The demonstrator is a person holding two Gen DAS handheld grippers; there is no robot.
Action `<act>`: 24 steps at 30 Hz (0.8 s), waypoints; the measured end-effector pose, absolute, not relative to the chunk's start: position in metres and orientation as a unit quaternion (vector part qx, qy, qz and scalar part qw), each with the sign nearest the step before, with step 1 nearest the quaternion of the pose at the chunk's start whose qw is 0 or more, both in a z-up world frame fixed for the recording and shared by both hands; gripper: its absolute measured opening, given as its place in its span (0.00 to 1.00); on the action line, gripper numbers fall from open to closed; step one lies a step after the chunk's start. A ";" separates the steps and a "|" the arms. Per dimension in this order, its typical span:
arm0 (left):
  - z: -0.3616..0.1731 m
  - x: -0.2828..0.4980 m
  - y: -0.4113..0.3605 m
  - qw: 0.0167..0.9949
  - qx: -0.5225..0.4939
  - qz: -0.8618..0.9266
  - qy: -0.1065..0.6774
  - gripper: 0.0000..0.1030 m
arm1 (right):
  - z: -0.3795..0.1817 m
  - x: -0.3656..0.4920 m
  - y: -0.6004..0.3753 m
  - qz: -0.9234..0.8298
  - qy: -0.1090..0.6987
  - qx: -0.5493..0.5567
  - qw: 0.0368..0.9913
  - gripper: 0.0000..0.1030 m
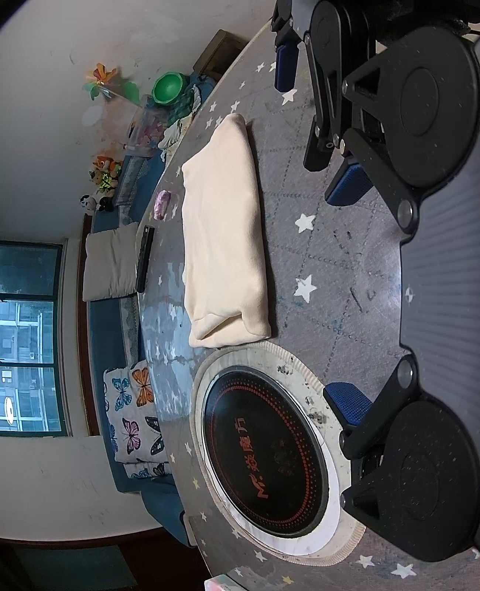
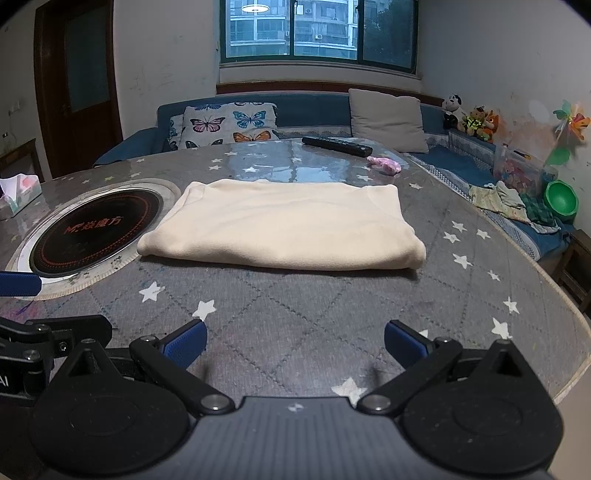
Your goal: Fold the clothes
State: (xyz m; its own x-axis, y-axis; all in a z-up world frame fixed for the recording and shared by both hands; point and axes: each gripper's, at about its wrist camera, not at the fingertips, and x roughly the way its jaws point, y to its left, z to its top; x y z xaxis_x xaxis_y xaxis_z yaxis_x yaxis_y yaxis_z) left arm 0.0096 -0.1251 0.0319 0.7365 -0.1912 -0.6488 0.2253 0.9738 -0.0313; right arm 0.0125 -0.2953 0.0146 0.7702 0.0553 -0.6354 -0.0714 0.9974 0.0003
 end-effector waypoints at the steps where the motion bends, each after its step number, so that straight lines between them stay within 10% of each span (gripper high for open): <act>1: 0.032 0.010 -0.125 0.931 0.025 -0.112 0.345 1.00 | 0.015 0.012 -0.296 0.034 0.337 -0.012 0.941 1.00; 24: 0.029 0.021 -0.130 0.929 0.033 -0.112 0.352 1.00 | 0.011 0.021 -0.299 0.034 0.342 -0.006 0.939 1.00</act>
State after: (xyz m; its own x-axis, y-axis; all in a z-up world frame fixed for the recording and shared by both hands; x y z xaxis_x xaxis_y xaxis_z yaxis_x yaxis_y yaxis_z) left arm 0.0205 -0.1304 0.0291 0.7275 -0.1839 -0.6610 0.2310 0.9728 -0.0164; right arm 0.0211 -0.2990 0.0112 0.7637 0.0591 -0.6428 -0.0679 0.9976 0.0110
